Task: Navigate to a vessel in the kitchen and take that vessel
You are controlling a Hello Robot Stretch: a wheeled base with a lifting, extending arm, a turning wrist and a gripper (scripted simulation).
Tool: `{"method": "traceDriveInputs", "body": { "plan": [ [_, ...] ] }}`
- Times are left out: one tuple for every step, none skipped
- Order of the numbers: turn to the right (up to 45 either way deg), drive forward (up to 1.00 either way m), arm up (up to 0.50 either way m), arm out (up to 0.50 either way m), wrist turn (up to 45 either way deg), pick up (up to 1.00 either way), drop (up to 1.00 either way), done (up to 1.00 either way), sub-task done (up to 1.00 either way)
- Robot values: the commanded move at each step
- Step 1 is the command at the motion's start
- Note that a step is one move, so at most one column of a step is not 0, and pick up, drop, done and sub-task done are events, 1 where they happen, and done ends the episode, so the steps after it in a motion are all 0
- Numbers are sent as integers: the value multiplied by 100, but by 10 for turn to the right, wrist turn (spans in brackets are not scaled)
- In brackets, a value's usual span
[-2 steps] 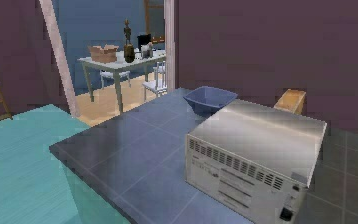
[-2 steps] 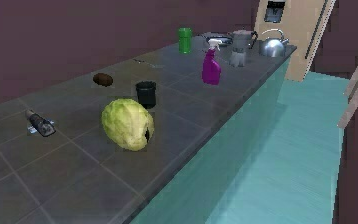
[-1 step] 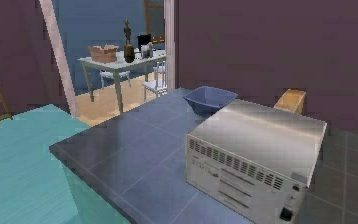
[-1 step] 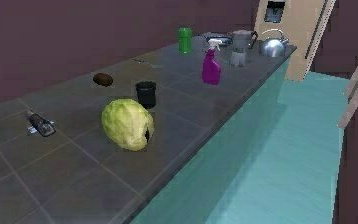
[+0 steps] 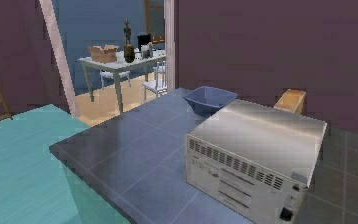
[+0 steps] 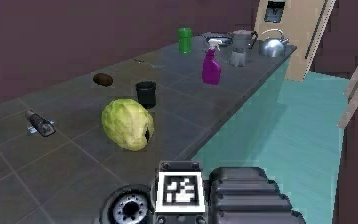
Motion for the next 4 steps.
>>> {"method": "traceDriveInputs", "body": {
  "plan": [
    [0, 0, 0, 50, 0, 0, 0, 0, 0],
    [0, 0, 0, 0, 450, 0, 0, 0, 0],
    [0, 0, 0, 0, 450, 0, 0, 0, 0],
    [0, 0, 0, 0, 450, 0, 0, 0, 0]
  ]
}}
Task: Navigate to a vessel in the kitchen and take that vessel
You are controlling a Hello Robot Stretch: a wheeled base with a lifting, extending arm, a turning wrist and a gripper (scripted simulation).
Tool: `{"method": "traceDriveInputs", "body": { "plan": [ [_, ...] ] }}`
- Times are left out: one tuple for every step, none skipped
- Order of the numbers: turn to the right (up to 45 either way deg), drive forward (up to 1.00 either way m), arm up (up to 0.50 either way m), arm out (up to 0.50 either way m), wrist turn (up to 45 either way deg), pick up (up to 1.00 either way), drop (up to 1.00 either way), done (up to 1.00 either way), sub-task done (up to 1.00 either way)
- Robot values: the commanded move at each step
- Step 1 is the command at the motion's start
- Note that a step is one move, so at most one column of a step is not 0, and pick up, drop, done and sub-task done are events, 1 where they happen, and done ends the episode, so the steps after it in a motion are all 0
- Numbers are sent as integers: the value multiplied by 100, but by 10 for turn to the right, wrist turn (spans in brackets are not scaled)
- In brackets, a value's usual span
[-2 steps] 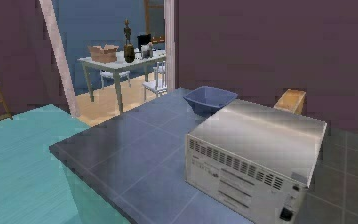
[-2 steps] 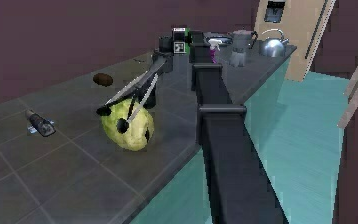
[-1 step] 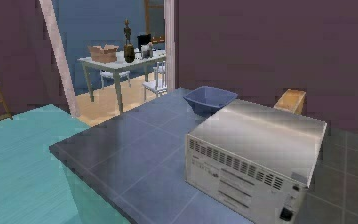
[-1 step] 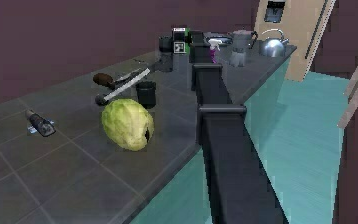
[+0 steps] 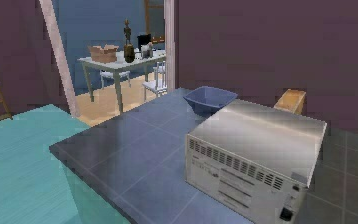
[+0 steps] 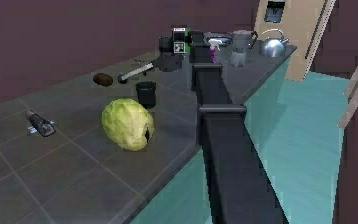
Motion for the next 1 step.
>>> {"method": "traceDriveInputs", "body": {
  "plan": [
    [0, 0, 0, 0, 120, 0, 0, 0, 0]
  ]
}}
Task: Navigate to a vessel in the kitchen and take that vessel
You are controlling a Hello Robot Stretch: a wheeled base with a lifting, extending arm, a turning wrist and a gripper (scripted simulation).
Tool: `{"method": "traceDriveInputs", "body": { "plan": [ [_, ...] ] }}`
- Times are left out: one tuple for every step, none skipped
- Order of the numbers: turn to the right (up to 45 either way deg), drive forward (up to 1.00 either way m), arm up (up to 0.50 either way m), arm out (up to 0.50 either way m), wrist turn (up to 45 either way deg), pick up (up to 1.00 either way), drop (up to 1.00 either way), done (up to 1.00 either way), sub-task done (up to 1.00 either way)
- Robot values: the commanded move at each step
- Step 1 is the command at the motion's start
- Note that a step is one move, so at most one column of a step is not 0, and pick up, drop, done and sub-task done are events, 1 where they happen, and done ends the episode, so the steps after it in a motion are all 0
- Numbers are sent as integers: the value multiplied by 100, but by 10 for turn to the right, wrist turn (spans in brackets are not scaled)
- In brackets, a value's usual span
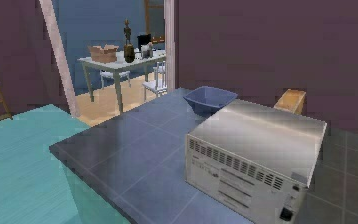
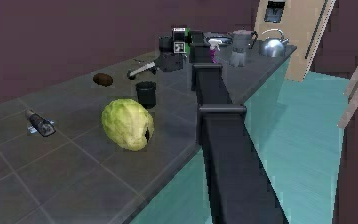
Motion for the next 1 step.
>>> {"method": "traceDriveInputs", "body": {
  "plan": [
    [0, 0, -16, 0, 0, 0, 0, 0, 0]
  ]
}}
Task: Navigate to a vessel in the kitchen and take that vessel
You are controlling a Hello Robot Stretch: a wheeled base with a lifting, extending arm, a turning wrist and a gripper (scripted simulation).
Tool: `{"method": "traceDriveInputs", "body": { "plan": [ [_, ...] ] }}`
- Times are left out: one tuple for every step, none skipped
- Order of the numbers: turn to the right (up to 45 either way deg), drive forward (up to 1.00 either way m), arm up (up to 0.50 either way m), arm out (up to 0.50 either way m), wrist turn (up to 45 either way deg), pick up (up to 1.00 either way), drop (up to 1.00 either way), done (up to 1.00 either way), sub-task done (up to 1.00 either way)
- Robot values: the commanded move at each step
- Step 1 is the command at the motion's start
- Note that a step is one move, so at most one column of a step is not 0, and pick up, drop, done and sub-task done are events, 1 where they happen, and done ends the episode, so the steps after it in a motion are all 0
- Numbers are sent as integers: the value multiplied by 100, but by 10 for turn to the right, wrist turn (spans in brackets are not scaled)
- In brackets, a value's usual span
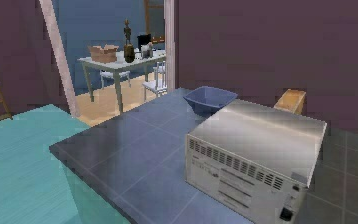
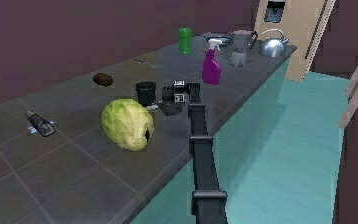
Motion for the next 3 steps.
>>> {"method": "traceDriveInputs", "body": {
  "plan": [
    [0, 0, 0, 0, 0, 100, 0, 0, 0],
    [0, 0, 10, 0, 0, 0, 0, 0, 0],
    [0, 0, 0, 0, 0, 0, 0, 100, 0]
  ]
}}
